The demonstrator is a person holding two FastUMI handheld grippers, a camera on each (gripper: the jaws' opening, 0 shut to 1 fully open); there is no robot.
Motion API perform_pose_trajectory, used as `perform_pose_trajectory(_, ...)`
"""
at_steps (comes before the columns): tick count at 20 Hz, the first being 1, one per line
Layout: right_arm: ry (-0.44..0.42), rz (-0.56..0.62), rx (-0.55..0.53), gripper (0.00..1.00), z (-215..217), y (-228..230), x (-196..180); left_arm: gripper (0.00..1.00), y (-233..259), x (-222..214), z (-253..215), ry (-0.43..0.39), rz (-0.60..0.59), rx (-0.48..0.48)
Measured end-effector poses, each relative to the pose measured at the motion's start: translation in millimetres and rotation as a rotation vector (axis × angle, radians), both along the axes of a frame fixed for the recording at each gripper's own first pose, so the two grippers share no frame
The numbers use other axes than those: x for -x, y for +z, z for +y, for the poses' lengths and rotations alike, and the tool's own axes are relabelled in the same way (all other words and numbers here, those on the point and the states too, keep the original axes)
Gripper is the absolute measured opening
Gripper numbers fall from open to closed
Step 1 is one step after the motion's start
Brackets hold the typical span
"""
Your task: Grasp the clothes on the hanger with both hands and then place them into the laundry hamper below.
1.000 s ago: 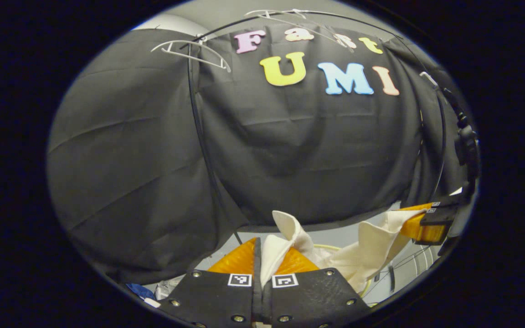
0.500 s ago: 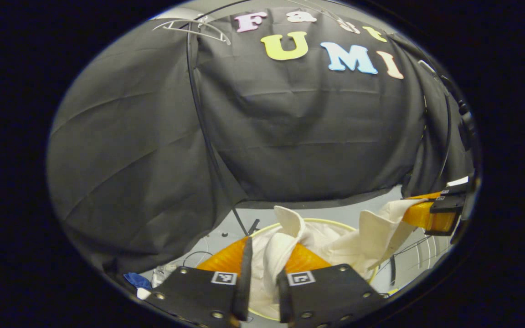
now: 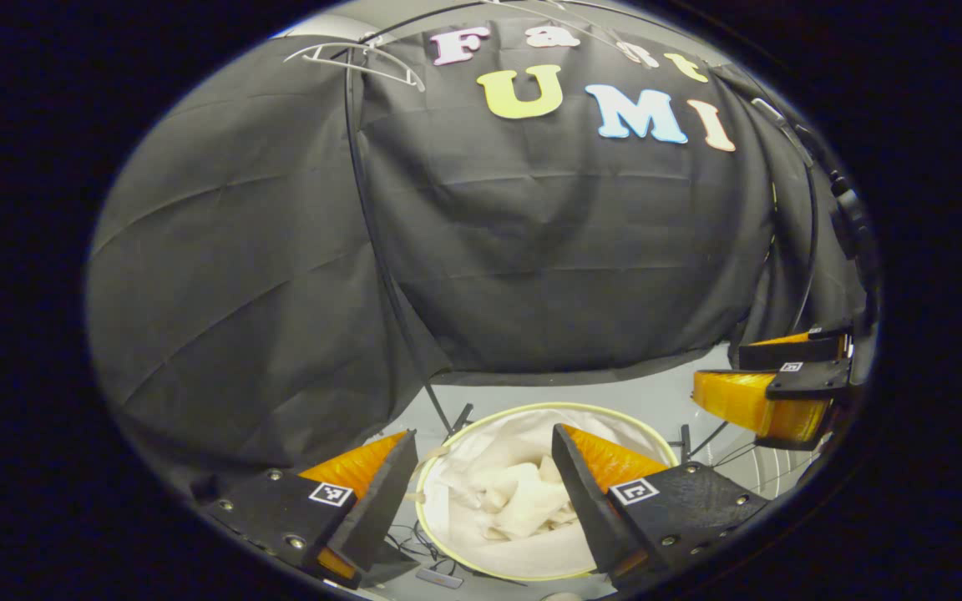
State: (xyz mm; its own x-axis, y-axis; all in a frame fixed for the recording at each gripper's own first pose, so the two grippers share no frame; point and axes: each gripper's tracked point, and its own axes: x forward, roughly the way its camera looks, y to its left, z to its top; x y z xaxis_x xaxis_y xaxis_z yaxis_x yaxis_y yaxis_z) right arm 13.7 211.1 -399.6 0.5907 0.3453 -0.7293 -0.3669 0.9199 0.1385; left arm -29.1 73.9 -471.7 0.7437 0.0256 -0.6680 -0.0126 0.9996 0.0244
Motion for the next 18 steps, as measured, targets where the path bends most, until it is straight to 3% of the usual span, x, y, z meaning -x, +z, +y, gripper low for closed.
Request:
perform_pose_trajectory(1,-0.006,-0.012,-0.004,0.93,-3,11,-2,0.96,11,-1,0,-0.002,-0.011,0.001)
perform_pose_trajectory(4,-0.015,-0.075,-0.006,0.97,-9,50,-11,0.96,56,-13,0,-0.007,-0.065,0.007)
perform_pose_trajectory(18,-0.102,-0.537,-0.130,0.93,-53,313,-69,0.96,352,-80,19,-0.046,-0.458,0.032)
